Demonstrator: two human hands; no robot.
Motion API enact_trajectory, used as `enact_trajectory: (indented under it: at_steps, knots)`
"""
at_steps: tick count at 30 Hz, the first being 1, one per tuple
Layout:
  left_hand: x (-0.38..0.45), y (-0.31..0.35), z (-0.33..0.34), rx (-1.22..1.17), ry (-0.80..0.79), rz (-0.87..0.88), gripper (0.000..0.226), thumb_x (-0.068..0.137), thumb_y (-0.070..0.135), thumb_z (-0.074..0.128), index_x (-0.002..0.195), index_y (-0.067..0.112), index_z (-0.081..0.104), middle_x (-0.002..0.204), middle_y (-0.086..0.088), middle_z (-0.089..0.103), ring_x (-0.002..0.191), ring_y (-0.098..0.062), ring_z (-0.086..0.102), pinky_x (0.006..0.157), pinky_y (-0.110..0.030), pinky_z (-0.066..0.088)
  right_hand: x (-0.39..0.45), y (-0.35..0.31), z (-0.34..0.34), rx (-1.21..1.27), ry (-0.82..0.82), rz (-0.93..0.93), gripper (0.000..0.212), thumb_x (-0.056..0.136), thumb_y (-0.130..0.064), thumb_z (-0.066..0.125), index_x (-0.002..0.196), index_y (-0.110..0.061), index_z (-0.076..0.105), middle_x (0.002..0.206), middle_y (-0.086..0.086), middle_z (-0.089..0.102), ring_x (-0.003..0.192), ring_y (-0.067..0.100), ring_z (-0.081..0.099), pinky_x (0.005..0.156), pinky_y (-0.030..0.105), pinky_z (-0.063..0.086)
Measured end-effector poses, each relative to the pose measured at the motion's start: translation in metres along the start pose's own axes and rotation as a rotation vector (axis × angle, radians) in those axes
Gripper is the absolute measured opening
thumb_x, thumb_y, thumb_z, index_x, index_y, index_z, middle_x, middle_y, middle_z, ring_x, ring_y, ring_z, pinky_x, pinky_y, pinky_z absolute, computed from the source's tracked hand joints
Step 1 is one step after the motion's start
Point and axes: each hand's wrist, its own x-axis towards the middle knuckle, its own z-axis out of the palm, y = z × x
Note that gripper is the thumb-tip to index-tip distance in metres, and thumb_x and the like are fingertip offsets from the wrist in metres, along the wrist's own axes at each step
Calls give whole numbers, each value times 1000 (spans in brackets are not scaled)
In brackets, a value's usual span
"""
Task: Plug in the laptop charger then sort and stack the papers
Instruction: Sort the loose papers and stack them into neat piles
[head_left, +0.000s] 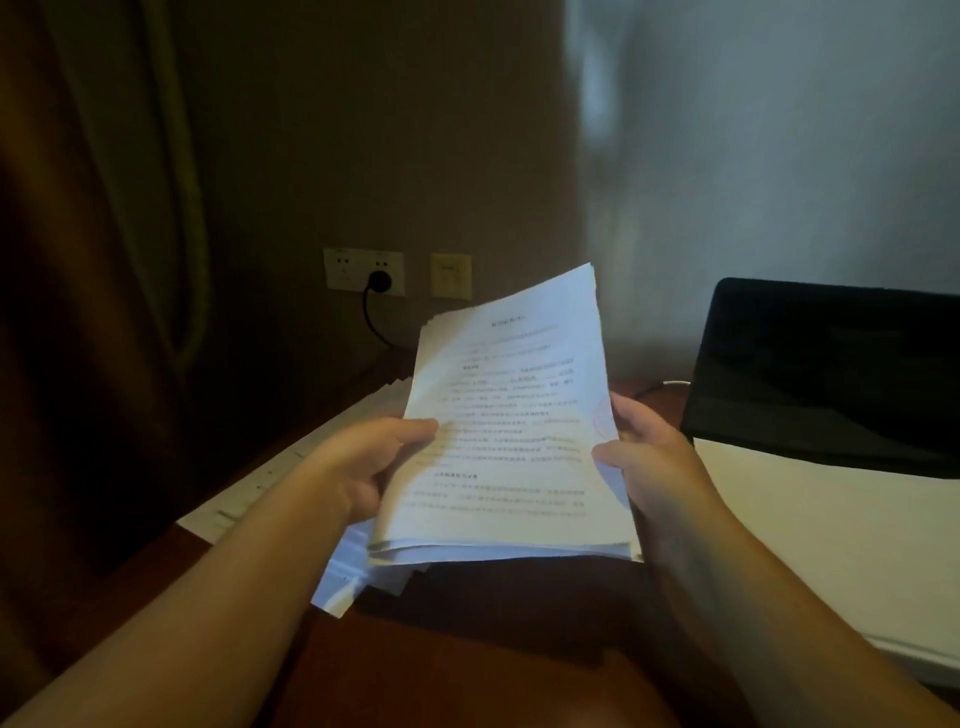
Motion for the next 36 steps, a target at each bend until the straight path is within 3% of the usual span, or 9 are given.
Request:
enact_trajectory:
  at_steps: [2, 8, 14, 18, 22, 26, 31, 34, 36]
  knots:
    - [-2, -2, 1, -16, -60, -20, 34, 88, 10, 67, 121, 13, 59, 101, -17, 76, 91, -37, 74, 88, -54, 56, -4, -1, -4, -16, 14, -63, 43, 95, -1, 60, 122, -35, 60, 82, -26, 71, 75, -4, 69, 46, 24, 54]
    - [-7, -6, 15, 107, -24, 313, 33, 93, 8, 64, 118, 30, 62, 109, -6, 74, 95, -32, 73, 84, -59, 57, -14, -2, -16, -87, 64, -188, 42, 91, -14, 70, 119, -44, 62, 105, -20, 71, 90, 7, 72, 56, 28, 58]
    - [-27, -8, 41, 189, 51, 614, 37, 96, 12, 62, 103, 48, 57, 111, 14, 65, 101, -17, 67, 80, -49, 60, -16, -4, -26, -141, 148, -307, 46, 94, -9, 65, 124, -44, 61, 126, -15, 62, 98, 11, 68, 57, 23, 58]
    - [-31, -11, 48, 123, 89, 753, 36, 95, 13, 64, 104, 48, 57, 111, 17, 66, 97, -10, 69, 69, -34, 62, -16, -7, -30, -165, 211, -393, 43, 94, -5, 62, 121, -38, 58, 105, -18, 67, 96, 7, 67, 63, 25, 59]
    - [-32, -19, 53, 138, 118, 820, 37, 93, 14, 66, 112, 43, 53, 113, 19, 64, 100, -8, 66, 62, -24, 61, -19, -7, -36, -178, 236, -415, 37, 94, -2, 59, 112, -34, 57, 100, -18, 68, 93, 6, 68, 63, 27, 60]
    - [-27, -45, 53, 164, 116, 765, 42, 89, 15, 71, 122, 37, 55, 119, 16, 64, 107, -11, 66, 76, -35, 62, -22, 9, -39, -156, 203, -318, 37, 92, -1, 58, 114, -30, 59, 107, -12, 69, 97, 14, 68, 71, 37, 60]
    - [-27, -64, 58, 205, 165, 735, 24, 93, 21, 67, 107, 37, 56, 111, 15, 65, 97, -9, 67, 58, -21, 57, -26, 18, -39, -123, 220, -259, 28, 95, -4, 56, 107, -29, 62, 100, -11, 71, 84, 13, 70, 56, 25, 56]
    - [-27, -62, 62, 182, 189, 768, 35, 92, 22, 67, 121, 38, 53, 118, 18, 60, 105, -7, 60, 70, -28, 58, -25, 13, -41, -77, 209, -272, 30, 96, -5, 56, 103, -34, 62, 99, -12, 72, 88, 14, 70, 65, 36, 61]
    - [-27, -68, 63, 191, 203, 741, 42, 93, 22, 67, 129, 35, 49, 121, 17, 58, 109, -9, 58, 81, -33, 58, -27, 13, -42, -68, 193, -271, 30, 97, -6, 54, 103, -35, 62, 95, -16, 73, 85, 11, 71, 61, 30, 59]
